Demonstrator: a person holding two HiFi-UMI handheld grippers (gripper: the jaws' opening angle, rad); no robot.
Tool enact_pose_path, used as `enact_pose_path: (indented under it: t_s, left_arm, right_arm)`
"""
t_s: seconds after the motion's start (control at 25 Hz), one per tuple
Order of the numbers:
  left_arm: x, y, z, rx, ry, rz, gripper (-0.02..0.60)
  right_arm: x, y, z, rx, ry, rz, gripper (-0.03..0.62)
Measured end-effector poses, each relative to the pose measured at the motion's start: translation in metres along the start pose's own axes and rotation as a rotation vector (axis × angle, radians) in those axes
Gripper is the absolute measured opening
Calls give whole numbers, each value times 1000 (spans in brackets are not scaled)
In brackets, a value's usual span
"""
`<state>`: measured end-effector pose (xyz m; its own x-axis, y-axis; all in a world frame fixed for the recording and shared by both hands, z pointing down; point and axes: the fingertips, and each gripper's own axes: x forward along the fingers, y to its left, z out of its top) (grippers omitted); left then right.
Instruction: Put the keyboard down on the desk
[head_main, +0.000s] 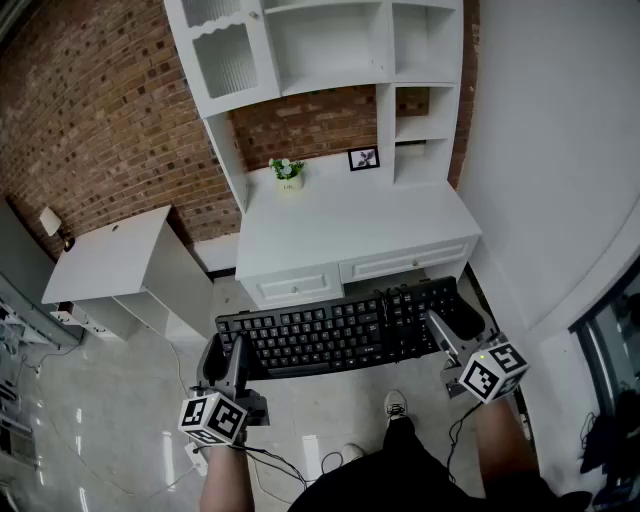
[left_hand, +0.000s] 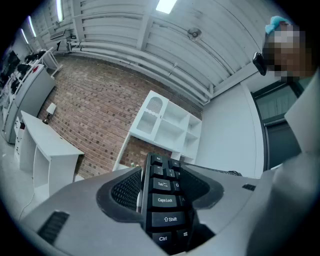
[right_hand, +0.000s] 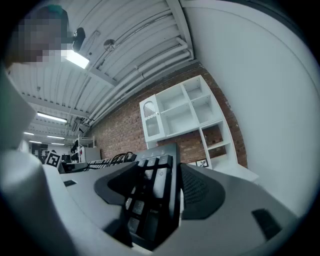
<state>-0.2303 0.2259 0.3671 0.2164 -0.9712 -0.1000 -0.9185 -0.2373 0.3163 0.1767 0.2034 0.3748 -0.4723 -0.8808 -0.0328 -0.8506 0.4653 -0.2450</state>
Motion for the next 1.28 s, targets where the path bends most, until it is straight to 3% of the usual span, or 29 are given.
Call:
enact_pose_path:
  t_s: [0.84,1.28]
  left_arm:
    - [10,15,5,-19,2,15,255]
    - [66,52,27,-13,-37,38,252]
  right_arm:
    - [21,7,2,-10,-3,3,279]
    - [105,-2,21,-12,3,46,279]
